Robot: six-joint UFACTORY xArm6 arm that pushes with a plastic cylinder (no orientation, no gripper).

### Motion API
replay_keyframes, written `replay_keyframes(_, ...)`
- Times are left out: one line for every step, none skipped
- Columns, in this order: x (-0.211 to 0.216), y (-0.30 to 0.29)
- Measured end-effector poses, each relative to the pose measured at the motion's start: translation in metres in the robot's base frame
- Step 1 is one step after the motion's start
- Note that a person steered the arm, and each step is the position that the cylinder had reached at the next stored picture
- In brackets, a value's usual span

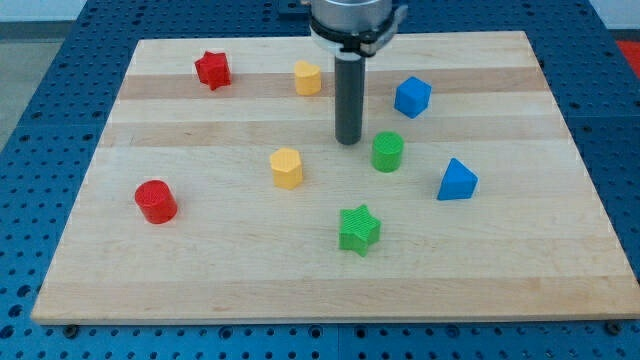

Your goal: Place the green circle diagonally above the top left side of the yellow hexagon

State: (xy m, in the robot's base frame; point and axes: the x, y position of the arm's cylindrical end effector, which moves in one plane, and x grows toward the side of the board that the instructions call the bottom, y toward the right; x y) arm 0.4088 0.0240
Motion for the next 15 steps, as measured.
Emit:
replay_keyframes(0.013, 0.009)
replay_keyframes(0.013, 0.036)
replay_keyframes(0.000, 0.081)
replay_keyframes(-0.031, 0.120)
replay_keyframes(-0.027, 0.173)
replay_keyframes(0.000, 0.207)
replay_keyframes(0.008, 0.192)
replay_keyframes(0.009, 0.145)
replay_keyframes(0.009, 0.088)
replay_keyframes(0.012, 0.094)
replay_keyframes(0.033, 0.120)
replay_keyframes(0.054, 0.109)
replay_keyframes(0.037, 0.060)
replay_keyframes(-0.002, 0.013)
replay_keyframes(-0.017, -0.029)
